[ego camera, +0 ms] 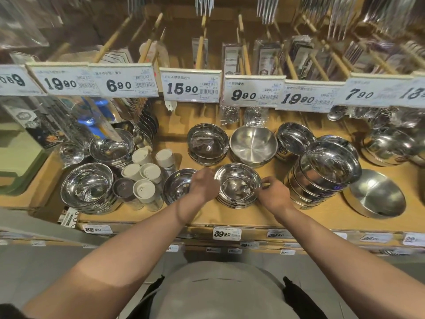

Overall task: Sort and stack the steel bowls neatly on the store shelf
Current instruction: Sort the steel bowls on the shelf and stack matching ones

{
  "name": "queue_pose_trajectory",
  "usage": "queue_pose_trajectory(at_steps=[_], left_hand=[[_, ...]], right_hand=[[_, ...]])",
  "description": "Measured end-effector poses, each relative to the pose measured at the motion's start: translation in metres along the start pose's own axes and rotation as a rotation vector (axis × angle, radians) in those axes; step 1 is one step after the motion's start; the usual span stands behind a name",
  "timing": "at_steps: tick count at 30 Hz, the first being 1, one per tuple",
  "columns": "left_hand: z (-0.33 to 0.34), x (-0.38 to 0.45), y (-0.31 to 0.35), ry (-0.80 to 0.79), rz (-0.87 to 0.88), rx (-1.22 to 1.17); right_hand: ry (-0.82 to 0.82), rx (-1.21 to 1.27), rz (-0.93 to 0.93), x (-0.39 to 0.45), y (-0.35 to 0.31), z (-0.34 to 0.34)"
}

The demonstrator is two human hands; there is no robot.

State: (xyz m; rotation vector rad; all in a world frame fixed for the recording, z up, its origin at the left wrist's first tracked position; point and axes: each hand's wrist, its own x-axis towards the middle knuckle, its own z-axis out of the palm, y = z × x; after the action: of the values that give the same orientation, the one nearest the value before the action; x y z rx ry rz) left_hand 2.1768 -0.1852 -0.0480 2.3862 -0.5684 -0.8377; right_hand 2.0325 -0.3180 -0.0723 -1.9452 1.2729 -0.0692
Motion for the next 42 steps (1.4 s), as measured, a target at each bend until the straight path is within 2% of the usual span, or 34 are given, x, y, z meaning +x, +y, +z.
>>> queue_pose_trajectory(at_steps=[5, 12, 18, 24, 26, 28, 29, 32, 34, 36, 39, 42], left_hand=[[0.002, -0.008, 0.001, -0.020, -0.006, 0.007], [0.007, -0.016, -0.001, -0.084, 0.012, -0.208], [0.006, -0.013, -0.011, -0.079, 0.054, -0.189], [-0.004, -0.018, -0.012, -0.106, 0.072, -0.297], [-0.018, -0.020, -0.018, -0.048, 0.054, -0.193], [-0.032, -0.030, -0.038, 0.097, 0.004, 0.027], [-0.036, -0.037, -0.053, 0.120, -0.040, 0.032], [-0.033, -0.062, -0.089, -0.014, -0.228, -0.143], [-0.027, -0.067, -0.100, -0.043, -0.323, -0.284], [-0.023, -0.065, -0.103, 0.030, -0.362, -0.395], [-0.019, -0.060, -0.100, 0.215, -0.338, -0.395], [-0.019, -0.058, -0.096, 0.268, -0.338, -0.601]], right_hand=[[0.003, 0.007, 0.005, 0.003, 0.000, -0.002], [-0.001, -0.046, 0.006, 0.006, 0.003, -0.006], [-0.016, -0.025, 0.007, 0.002, 0.003, -0.007], [-0.057, 0.000, 0.008, -0.002, 0.000, -0.011], [-0.006, -0.062, -0.039, -0.007, -0.003, -0.016], [0.047, -0.110, -0.120, -0.012, -0.006, -0.020], [0.067, -0.121, -0.160, -0.013, -0.008, -0.022], [0.097, -0.092, -0.233, -0.015, -0.016, -0.022], [0.081, -0.069, -0.252, -0.017, -0.024, -0.017], [0.062, -0.069, -0.266, -0.019, -0.030, -0.010], [0.043, -0.079, -0.293, -0.022, -0.035, -0.004], [0.014, -0.096, -0.302, -0.025, -0.038, -0.003]])
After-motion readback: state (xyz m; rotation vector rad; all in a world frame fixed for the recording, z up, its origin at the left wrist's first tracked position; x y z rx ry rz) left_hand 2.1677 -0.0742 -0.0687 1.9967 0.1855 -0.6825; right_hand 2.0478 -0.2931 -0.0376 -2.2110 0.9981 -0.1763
